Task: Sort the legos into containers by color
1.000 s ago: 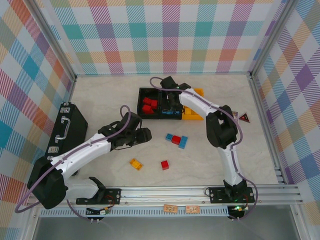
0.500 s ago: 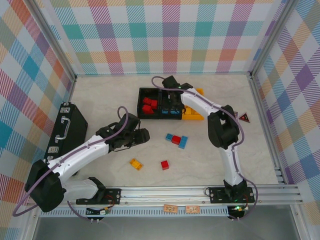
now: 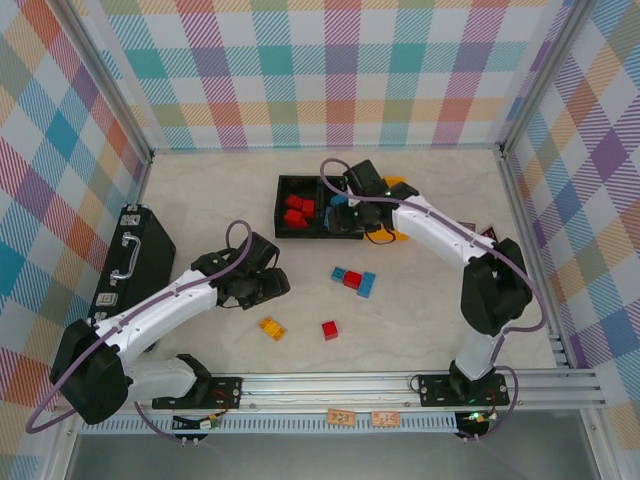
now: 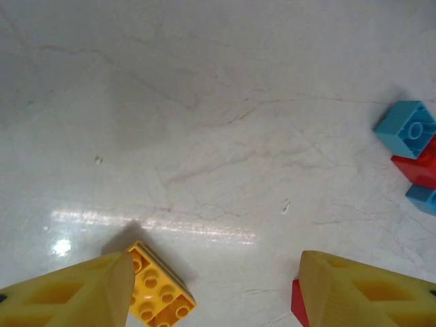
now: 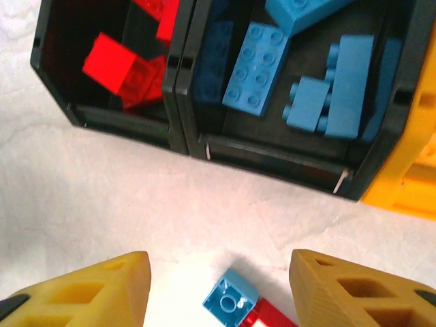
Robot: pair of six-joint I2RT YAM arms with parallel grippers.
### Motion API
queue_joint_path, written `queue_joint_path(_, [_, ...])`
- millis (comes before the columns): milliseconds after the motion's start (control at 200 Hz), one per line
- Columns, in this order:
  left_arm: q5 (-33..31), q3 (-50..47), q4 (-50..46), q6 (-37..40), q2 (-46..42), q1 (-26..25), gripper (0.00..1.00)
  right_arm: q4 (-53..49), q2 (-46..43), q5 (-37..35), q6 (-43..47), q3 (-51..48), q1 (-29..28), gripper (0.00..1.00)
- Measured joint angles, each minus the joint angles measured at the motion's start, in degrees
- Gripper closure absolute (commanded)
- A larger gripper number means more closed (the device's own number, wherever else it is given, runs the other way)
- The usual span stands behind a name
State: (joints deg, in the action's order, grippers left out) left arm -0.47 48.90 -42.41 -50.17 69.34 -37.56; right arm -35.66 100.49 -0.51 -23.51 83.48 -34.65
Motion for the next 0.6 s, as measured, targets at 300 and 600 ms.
queue_joint_path(300, [4.8, -3.9, -1.9, -5.8, 4.0, 0.0, 0.25, 2.7, -9.6, 6.4, -0.2, -13.8, -1.5, 0.42])
queue_joint_path(600, [8.6, -6.3, -2.5, -10.4, 8.5, 0.0, 0.25, 3.9, -18.3, 10.4, -0.4, -24.0, -2.9, 0.42])
